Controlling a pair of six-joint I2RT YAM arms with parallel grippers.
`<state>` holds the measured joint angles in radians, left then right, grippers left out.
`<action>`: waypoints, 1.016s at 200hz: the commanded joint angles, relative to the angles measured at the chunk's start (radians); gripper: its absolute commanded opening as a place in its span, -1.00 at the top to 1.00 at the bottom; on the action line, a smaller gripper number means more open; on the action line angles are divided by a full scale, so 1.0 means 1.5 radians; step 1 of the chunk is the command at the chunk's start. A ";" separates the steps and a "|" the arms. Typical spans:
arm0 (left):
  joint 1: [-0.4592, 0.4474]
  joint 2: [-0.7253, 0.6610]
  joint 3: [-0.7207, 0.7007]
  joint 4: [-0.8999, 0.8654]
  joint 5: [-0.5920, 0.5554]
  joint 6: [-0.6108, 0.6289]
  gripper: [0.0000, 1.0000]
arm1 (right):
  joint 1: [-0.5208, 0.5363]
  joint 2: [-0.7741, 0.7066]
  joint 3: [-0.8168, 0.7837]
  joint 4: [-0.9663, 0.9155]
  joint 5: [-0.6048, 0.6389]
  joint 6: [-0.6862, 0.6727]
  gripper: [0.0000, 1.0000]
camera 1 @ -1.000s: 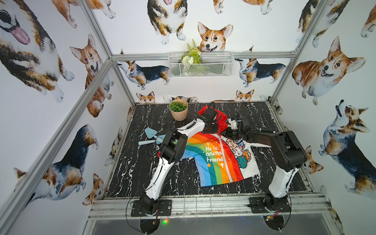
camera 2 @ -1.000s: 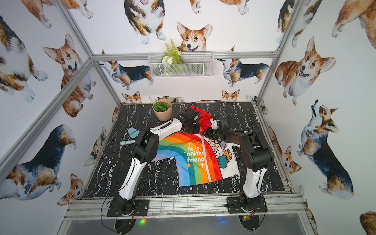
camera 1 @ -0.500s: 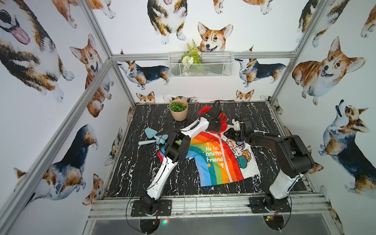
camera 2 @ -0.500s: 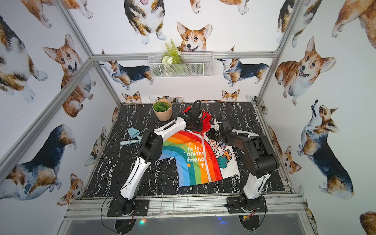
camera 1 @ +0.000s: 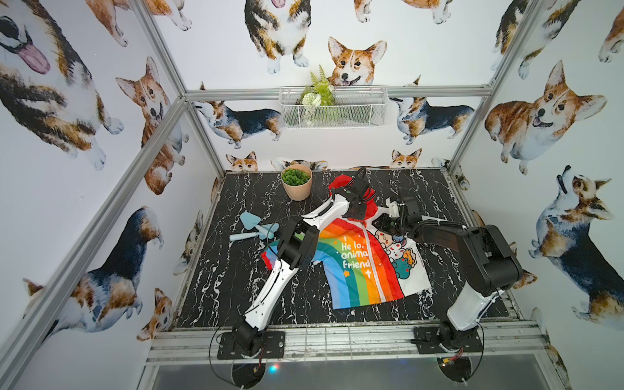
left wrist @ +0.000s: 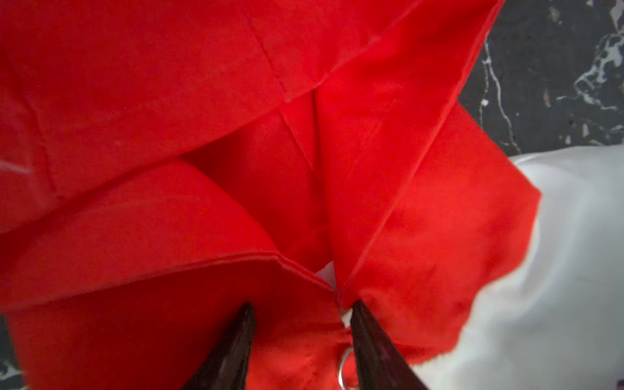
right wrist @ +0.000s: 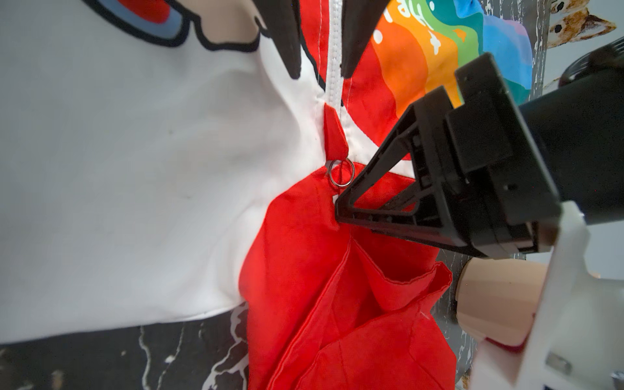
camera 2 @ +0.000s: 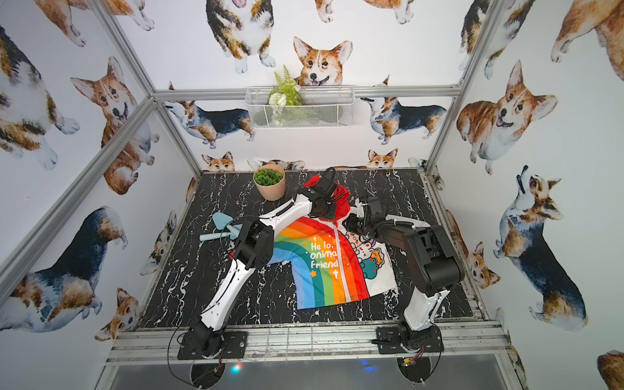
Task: Unzip the jacket
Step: Flatten out the jacket at the center of the board.
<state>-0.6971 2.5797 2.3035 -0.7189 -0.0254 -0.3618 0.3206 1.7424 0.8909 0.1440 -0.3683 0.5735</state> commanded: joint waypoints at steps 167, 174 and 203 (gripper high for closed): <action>-0.027 0.013 -0.049 -0.057 -0.052 0.015 0.61 | -0.002 0.001 -0.009 -0.004 0.012 0.005 0.56; -0.023 0.002 -0.061 -0.045 -0.032 0.010 0.65 | -0.002 0.000 -0.009 -0.005 0.012 0.005 0.57; -0.005 -0.047 -0.113 0.016 0.050 -0.011 0.78 | -0.003 -0.002 -0.010 -0.008 0.011 0.006 0.57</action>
<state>-0.7216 2.5374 2.1857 -0.6174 -0.1005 -0.3428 0.3180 1.7435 0.8764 0.1406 -0.3645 0.5743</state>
